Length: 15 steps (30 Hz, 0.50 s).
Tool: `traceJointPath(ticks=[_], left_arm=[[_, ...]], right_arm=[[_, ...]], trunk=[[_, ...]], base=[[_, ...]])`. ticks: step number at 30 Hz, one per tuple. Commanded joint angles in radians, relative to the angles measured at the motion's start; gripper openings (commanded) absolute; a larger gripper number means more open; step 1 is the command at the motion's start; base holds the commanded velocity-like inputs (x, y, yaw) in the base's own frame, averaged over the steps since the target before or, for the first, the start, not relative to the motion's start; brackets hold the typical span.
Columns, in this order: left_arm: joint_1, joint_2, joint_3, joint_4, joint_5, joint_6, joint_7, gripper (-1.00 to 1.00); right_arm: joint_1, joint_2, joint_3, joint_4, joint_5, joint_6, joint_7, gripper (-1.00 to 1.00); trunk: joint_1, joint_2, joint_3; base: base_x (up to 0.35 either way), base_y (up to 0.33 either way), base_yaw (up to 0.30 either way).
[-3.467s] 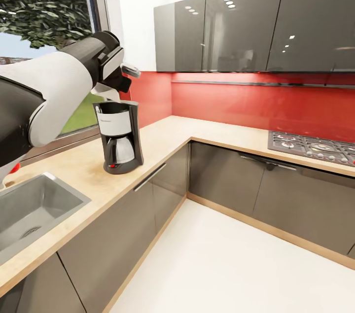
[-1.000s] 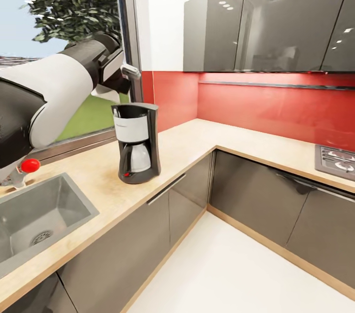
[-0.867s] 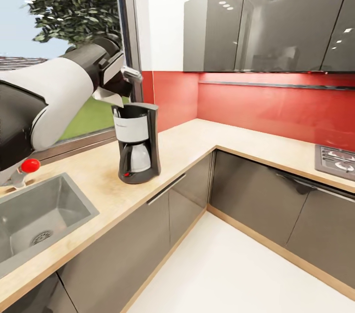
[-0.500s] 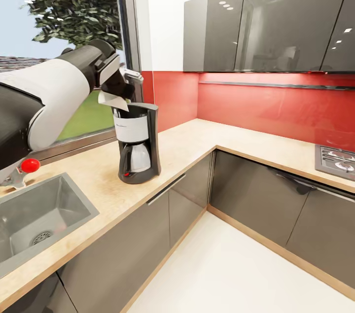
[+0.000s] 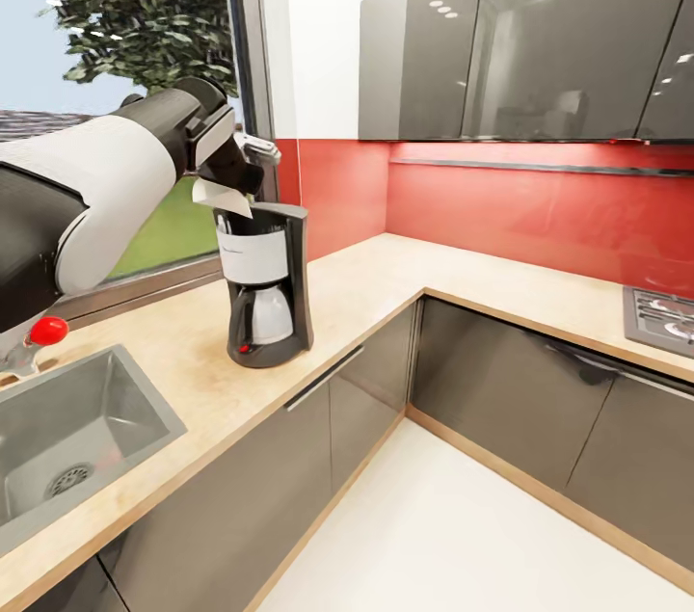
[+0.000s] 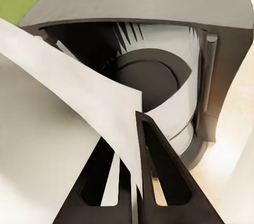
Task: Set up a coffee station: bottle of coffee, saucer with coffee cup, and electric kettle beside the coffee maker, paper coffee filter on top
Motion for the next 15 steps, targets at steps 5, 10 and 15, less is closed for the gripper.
traceJointPath(ticks=[5, 10, 15], left_arm=[[-0.001, 0.0, -0.009, -0.001, 0.005, 0.003, -0.002, -1.0], [-0.001, 0.0, -0.01, -0.001, 0.005, 0.002, -0.002, -1.0], [-0.001, 0.0, -0.019, -0.001, 0.004, 0.001, -0.002, -1.0]], right_arm=[[-0.001, 0.0, 0.0, 0.001, 0.009, -0.003, 0.0, 1.0], [-0.001, 0.0, 0.0, 0.001, 0.009, -0.003, 0.0, 1.0], [-0.001, 0.0, 0.0, 0.001, 0.009, -0.003, 0.0, 1.0]], trunk=[[0.0, -0.001, -0.001], [0.0, -0.001, -0.001], [0.0, -0.001, -0.001]], base=[[0.101, 0.0, 0.0], [0.069, 0.0, 0.0], [0.132, 0.0, 0.0]])
